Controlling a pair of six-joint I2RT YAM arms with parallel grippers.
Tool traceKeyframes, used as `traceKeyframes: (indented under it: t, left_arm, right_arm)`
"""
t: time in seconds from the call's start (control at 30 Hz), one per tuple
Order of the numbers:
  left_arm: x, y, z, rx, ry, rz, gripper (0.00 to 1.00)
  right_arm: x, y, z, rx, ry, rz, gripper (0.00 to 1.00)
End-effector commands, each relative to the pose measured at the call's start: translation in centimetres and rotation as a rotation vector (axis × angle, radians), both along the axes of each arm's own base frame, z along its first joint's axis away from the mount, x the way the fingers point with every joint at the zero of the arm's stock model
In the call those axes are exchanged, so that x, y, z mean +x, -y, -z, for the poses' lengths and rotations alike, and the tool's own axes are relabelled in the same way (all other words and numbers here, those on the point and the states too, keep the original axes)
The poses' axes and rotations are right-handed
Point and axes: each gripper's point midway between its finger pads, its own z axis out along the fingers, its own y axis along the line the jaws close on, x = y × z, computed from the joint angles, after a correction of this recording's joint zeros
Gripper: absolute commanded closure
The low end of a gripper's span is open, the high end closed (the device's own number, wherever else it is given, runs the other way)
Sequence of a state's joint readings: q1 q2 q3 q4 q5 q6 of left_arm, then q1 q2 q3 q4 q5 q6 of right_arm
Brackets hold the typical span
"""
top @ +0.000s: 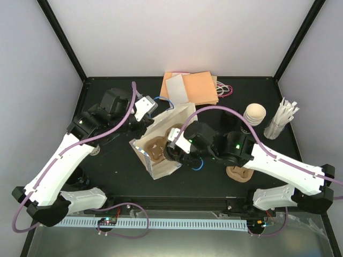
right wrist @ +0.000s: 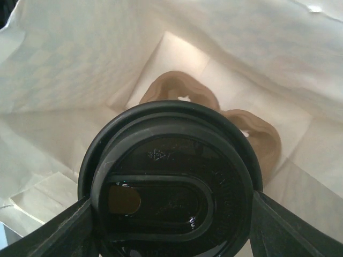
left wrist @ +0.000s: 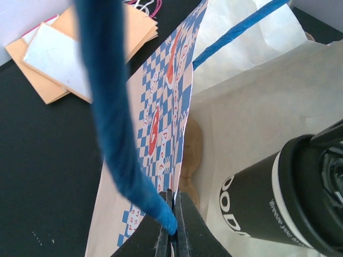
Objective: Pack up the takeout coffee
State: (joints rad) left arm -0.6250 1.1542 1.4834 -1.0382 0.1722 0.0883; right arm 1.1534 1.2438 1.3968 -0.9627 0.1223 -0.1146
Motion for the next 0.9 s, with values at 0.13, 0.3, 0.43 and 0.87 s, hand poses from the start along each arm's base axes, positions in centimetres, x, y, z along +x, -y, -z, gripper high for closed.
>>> traceKeyframes:
  t: [0.13, 0.3, 0.43, 0.87]
  left_arm:
    - [-1.5, 1.8, -2.5, -0.032, 0.093, 0.138, 0.99]
    - [-3.3, 2.8, -2.0, -0.043, 0.093, 0.223, 0.98]
    - [-3.7, 3.0, -0.6, -0.010, 0.074, 0.233, 0.98]
    - [-4.1, 2.2, -0.9, 0.010, 0.135, 0.232, 0.98]
  right_arm:
    - [-1.5, -1.7, 0.8, -0.022, 0.090, -0.076, 0.45]
    - [-0.5, -1.3, -0.1, -0.002, 0.154, -0.026, 0.45]
    - [0.9, -0.4, -0.7, -0.016, 0.216, 0.046, 0.46]
    - [0.9, 0.7, 1.6, -0.128, 0.198, 0.050, 0.49]
